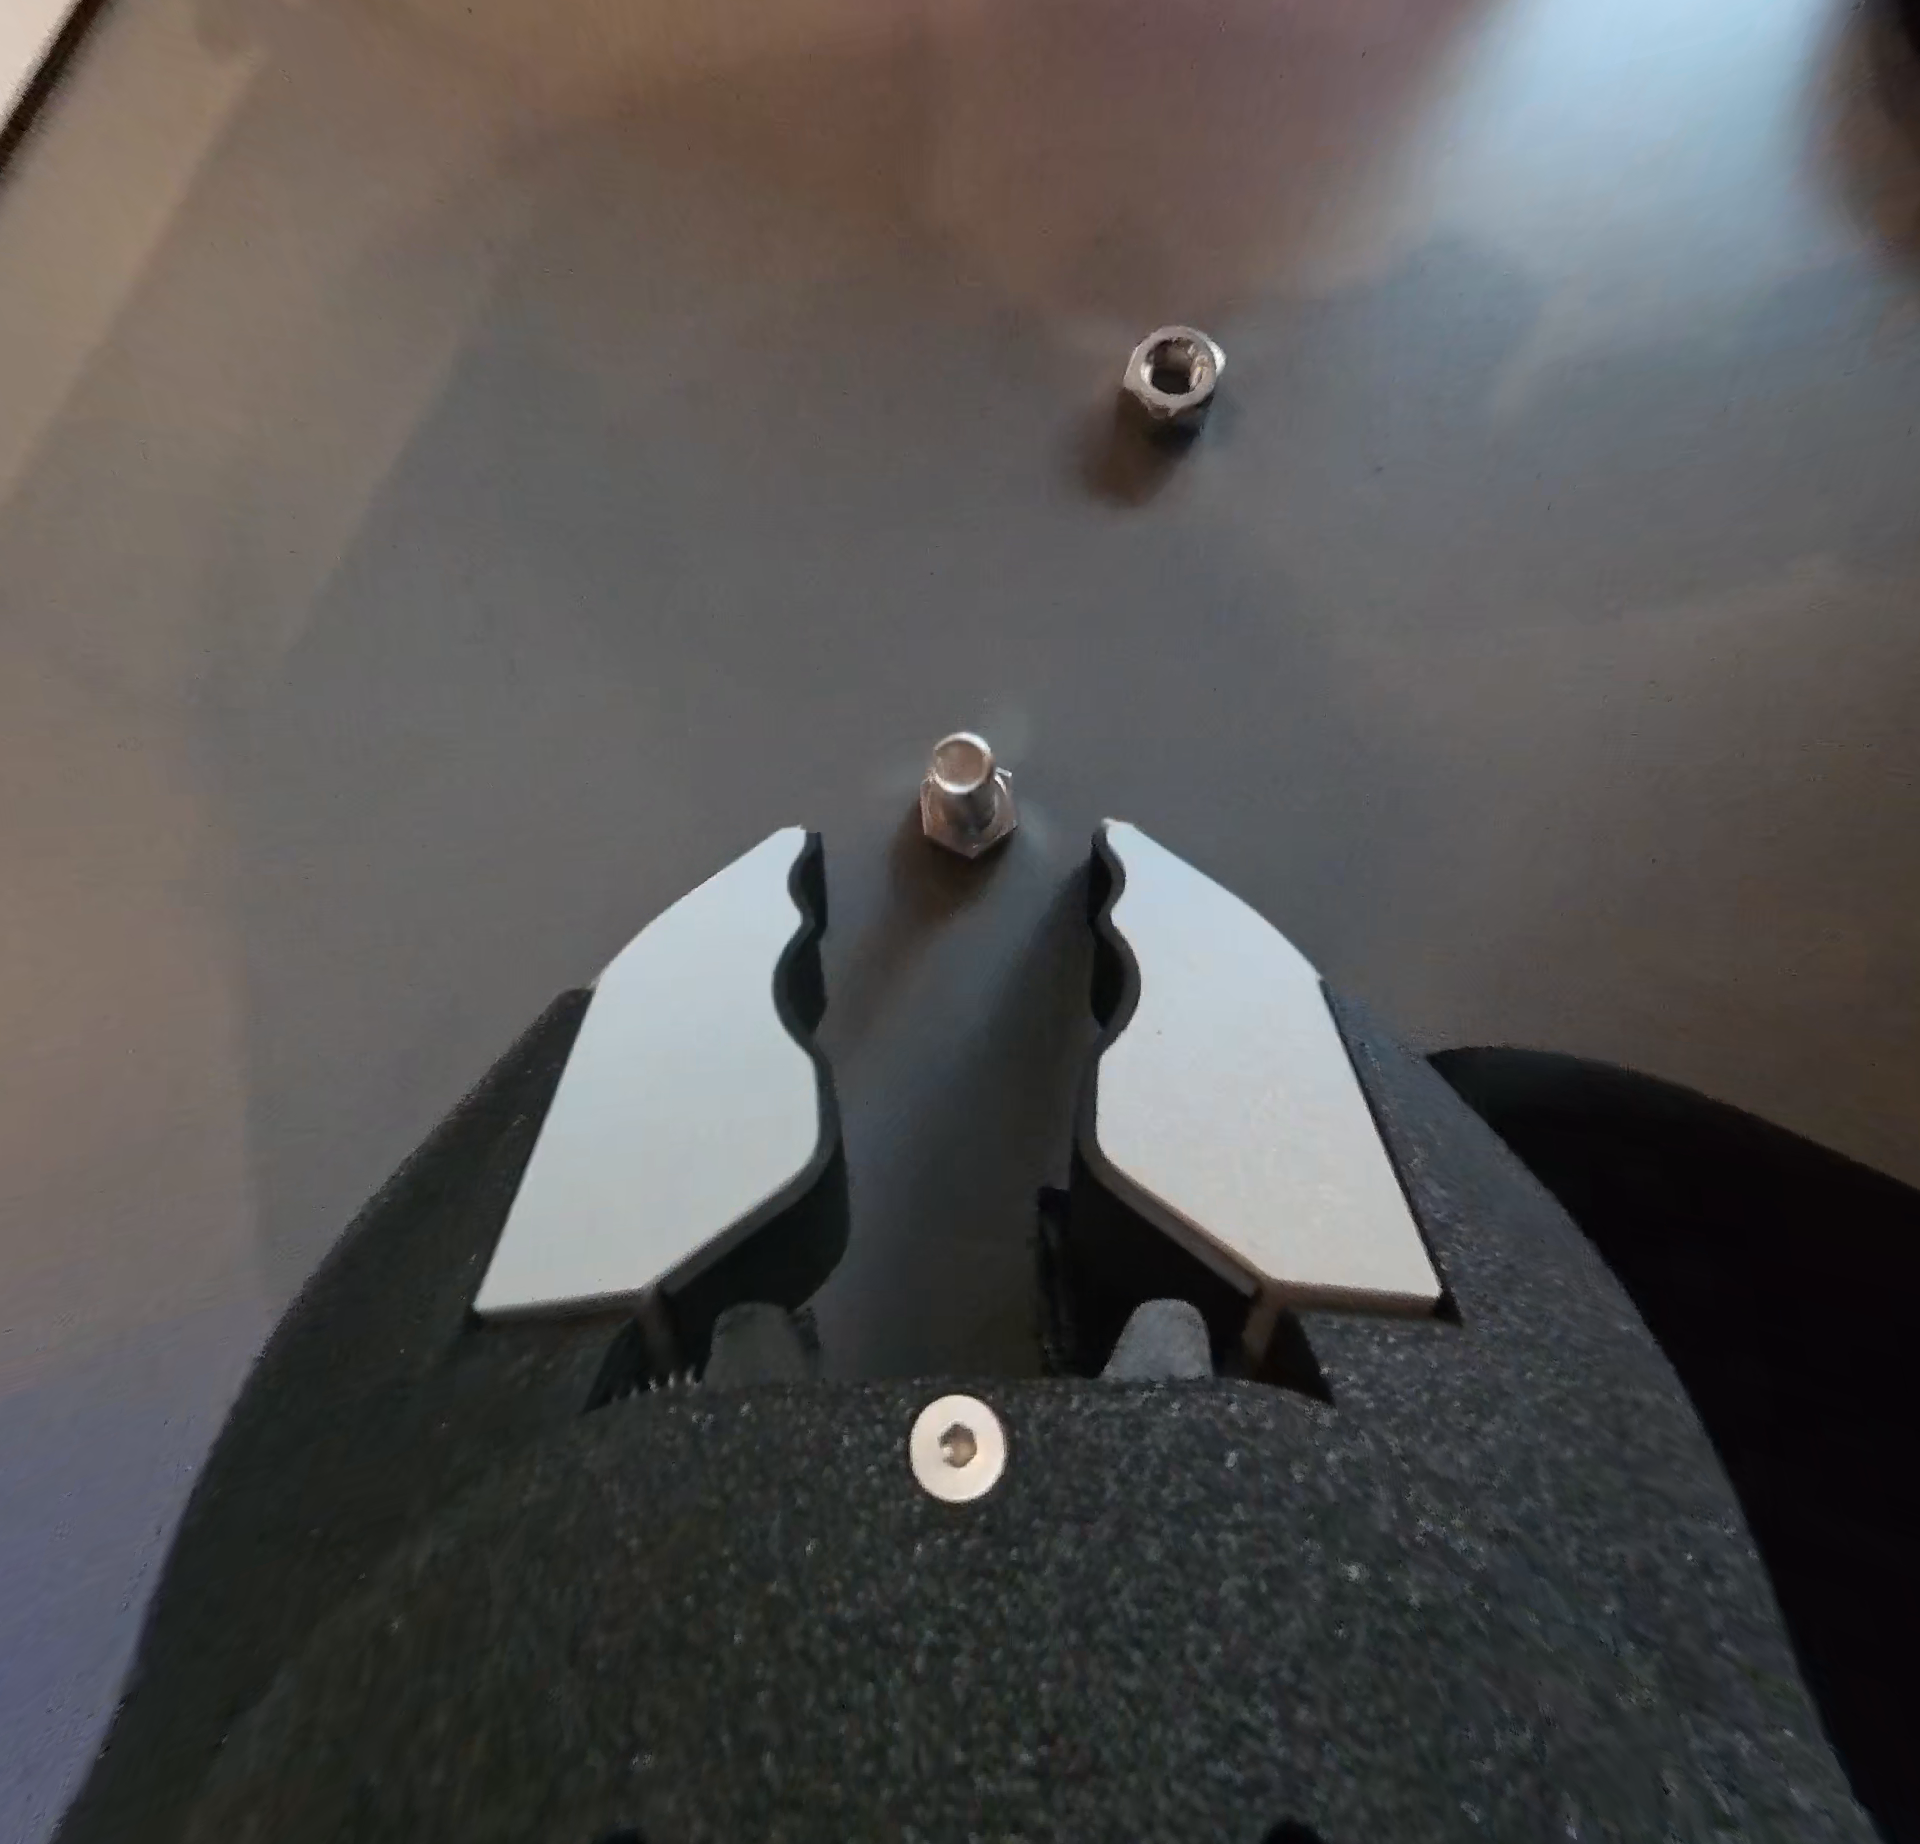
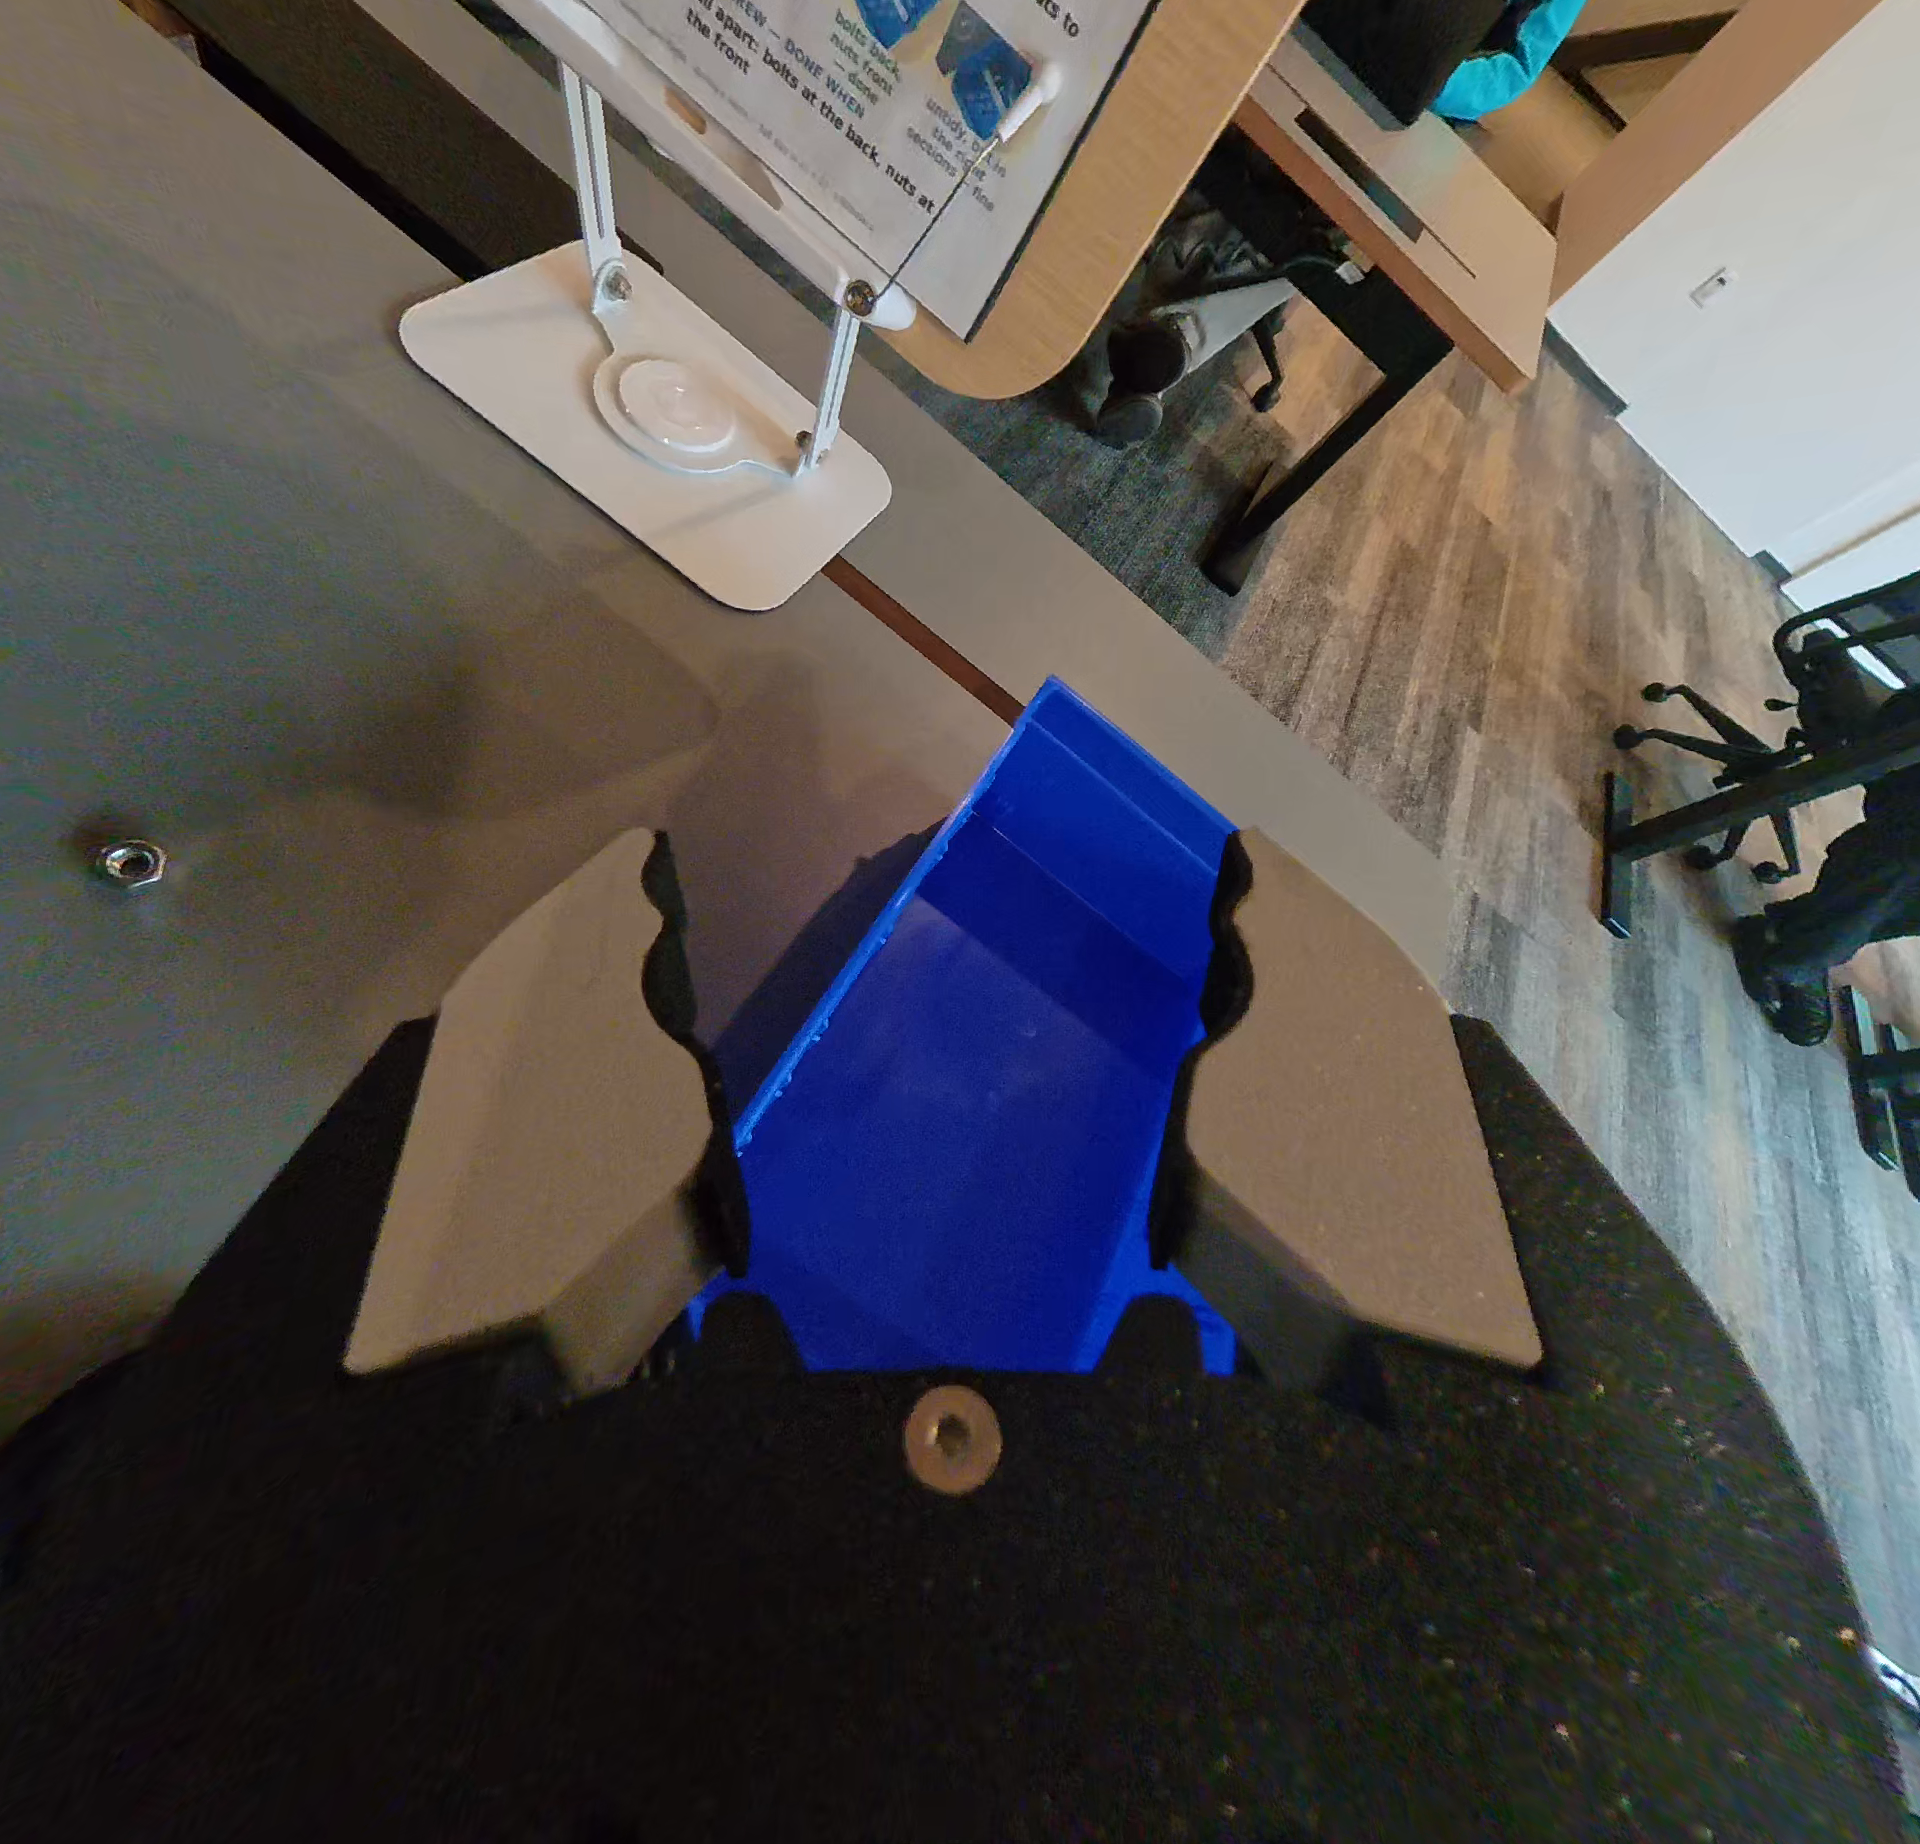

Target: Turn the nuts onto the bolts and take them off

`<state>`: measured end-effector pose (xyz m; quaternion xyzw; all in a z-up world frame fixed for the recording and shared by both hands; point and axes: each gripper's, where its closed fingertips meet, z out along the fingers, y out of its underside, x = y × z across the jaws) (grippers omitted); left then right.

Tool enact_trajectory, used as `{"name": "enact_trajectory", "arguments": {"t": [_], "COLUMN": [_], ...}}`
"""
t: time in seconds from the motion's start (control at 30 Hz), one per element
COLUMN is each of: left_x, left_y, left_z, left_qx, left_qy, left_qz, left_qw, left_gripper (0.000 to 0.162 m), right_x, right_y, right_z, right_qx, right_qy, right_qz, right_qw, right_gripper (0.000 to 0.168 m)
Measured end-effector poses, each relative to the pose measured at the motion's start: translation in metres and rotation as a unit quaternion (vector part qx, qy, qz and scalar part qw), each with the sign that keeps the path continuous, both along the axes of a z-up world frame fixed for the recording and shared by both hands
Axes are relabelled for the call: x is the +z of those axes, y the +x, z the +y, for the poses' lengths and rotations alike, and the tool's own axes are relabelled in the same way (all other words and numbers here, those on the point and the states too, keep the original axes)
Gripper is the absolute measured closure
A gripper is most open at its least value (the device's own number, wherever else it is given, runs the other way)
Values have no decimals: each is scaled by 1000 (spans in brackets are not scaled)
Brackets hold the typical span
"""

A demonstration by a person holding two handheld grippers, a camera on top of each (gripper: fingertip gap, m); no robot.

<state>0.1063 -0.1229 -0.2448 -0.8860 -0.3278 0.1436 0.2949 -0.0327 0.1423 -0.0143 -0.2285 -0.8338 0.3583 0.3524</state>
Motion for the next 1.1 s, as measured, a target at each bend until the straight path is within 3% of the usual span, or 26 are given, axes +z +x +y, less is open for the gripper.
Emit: {"name": "enact_trajectory", "arguments": {"t": [0.3,0.37,0.47,0.63,0.77,0.9,1.0,1.1], "left_x": [-1,-1,-1,9,47,91,119,142], "left_y": [-5,-5,-4,-3,-4,-1,-1,-3], "left_z": [5,6,7,13,34,63,81,92], "left_qx": [3,1,-3,-9,-32,-80,-109,-124], "left_qy": [47,58,69,68,100,129,144,160], "left_qz": [-3,-5,-1,1,20,46,70,96], "left_qw": [999,998,998,998,994,987,981,974], "left_gripper": [130,144,145,145,145,145,145,145], "right_x": [-3,-4,-3,-1,-5,-19,-23,-26], "right_y": [-2,-2,0,19,58,103,128,140], "right_z": [-1,-2,-6,-54,-111,-151,-169,-179], "right_qx": [-1,-1,7,129,297,452,525,554], "right_qy": [6,7,7,-47,-80,-80,-83,-87], "right_qz": [-4,-5,-5,-25,-61,-93,-99,-107], "right_qw": [1000,1000,1000,990,950,884,841,821], "right_gripper": [72,72,72,83,95,102,111,125]}}
